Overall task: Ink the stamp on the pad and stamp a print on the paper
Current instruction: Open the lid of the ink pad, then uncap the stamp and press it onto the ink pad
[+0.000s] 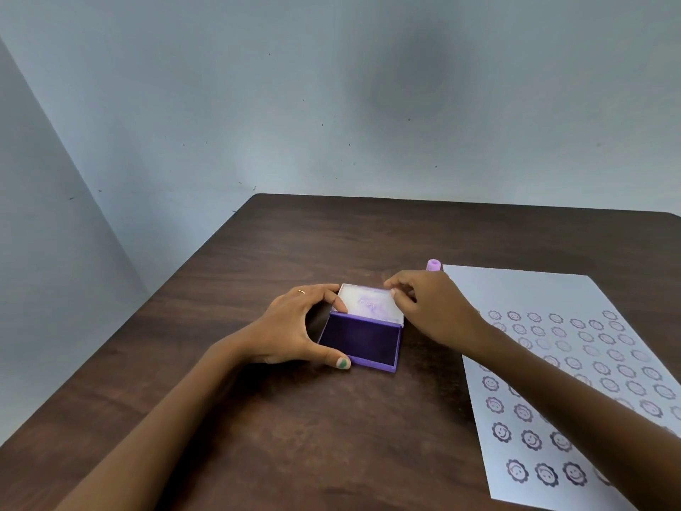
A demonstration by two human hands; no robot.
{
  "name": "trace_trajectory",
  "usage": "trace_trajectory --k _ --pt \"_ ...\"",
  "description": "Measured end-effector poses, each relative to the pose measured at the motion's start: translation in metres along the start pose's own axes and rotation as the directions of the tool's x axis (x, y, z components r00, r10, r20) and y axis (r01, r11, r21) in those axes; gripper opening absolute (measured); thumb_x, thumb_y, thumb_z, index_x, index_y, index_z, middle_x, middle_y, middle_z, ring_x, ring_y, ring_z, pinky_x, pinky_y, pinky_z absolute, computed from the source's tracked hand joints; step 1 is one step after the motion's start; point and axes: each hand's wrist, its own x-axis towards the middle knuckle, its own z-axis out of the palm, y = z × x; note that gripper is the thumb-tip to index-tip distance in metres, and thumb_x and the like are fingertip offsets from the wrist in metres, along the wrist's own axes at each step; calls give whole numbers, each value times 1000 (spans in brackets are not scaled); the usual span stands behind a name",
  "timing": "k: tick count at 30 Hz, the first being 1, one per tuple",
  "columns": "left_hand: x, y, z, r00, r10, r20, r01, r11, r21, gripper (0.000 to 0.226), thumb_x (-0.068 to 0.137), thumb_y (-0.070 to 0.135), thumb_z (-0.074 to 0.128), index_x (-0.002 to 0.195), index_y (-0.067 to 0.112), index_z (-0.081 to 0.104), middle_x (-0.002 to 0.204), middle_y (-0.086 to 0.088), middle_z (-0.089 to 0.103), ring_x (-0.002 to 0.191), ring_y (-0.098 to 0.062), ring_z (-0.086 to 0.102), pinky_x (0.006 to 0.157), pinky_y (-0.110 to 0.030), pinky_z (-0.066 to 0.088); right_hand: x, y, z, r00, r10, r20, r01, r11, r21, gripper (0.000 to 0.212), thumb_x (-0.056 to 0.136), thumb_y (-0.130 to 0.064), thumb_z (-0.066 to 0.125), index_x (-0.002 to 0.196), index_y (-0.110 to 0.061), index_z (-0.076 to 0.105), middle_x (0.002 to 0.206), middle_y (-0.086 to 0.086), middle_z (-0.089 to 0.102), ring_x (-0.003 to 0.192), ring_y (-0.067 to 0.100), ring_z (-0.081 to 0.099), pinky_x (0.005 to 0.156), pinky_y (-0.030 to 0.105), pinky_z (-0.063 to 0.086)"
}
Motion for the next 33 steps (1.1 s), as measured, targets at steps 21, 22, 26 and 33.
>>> trace_trajectory --k 21,22,26,33 --pt "0 0 2 999 -37 -38 39 998 44 60 55 63 76 104 41 47 138 25 39 125 -4 33 104 -31 28 -5 81 -42 955 296 -4 -278 893 -353 49 95 -38 33 139 -14 31 153 10 24 140 30 21 113 46 19" --pt "0 0 2 999 -38 -37 39 998 46 61 55 64 75 103 41 47 137 25 38 125 -4 33 104 -31 28 -8 86 -41 951 307 21 -274 877 -395 51 96 -40 29 140 -15 27 154 9 23 141 29 20 114 46 17" --pt "0 1 2 999 -39 -38 41 998 45 65 51 69 71 104 41 47 138 24 39 126 -4 33 106 -33 29 -17 90 -37 949 313 24 -270 855 -443 55 95 -45 25 142 -17 21 154 7 21 142 27 18 115 46 13" --pt "1 1 2 999 -42 -24 42 998 40 66 48 73 68 102 42 46 137 25 38 123 -4 33 101 -29 29 -37 83 -29 946 323 -22 -300 848 -437 58 94 -48 24 143 -18 18 156 5 16 143 25 14 116 43 9"
